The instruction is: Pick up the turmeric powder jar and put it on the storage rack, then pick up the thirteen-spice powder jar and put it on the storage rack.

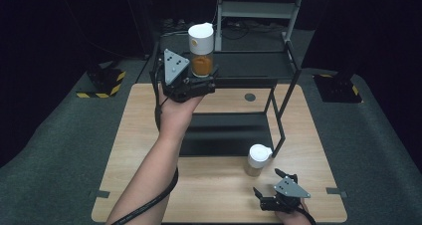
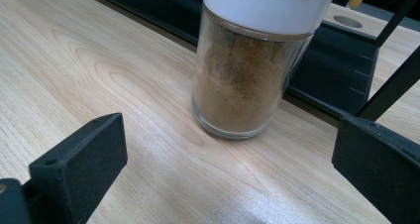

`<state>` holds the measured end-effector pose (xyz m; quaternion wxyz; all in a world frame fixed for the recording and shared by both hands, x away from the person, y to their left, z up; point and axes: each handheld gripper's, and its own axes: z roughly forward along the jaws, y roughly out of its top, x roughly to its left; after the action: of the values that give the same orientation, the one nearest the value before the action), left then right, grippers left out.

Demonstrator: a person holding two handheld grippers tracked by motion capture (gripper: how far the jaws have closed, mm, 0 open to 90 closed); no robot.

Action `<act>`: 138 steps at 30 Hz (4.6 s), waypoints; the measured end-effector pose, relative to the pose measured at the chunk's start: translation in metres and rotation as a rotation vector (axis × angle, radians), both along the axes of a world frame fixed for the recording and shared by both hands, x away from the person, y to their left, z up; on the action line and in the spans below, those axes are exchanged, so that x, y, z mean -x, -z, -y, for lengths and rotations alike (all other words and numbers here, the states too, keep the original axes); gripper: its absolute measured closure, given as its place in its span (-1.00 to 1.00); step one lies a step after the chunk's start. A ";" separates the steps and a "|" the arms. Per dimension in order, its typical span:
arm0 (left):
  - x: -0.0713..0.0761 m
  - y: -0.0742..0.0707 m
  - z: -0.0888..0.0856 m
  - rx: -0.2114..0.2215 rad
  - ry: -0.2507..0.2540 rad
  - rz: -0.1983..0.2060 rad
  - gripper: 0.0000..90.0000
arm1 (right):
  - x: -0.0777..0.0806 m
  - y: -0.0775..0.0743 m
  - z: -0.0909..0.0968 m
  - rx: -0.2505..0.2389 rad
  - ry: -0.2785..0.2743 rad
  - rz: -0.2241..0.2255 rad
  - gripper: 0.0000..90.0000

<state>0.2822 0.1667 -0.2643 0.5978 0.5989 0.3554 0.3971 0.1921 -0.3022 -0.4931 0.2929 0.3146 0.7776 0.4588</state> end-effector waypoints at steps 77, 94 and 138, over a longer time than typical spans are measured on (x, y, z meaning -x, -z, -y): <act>0.083 0.213 -0.027 -0.186 0.067 -0.401 -0.99 | 0.003 0.001 -0.002 0.014 0.001 0.016 -1.00; 0.089 0.220 -0.005 -0.463 0.084 -0.389 -0.99 | 0.007 0.004 -0.001 0.004 0.003 0.037 -1.00; 0.088 0.221 -0.015 -0.475 0.164 -0.359 -0.98 | -0.009 -0.007 -0.014 -0.118 0.069 0.006 -1.00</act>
<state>0.1946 0.1816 -0.4852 0.3991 0.8090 0.3030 0.3074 0.2015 -0.2880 -0.4865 0.2916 0.3564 0.7372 0.4944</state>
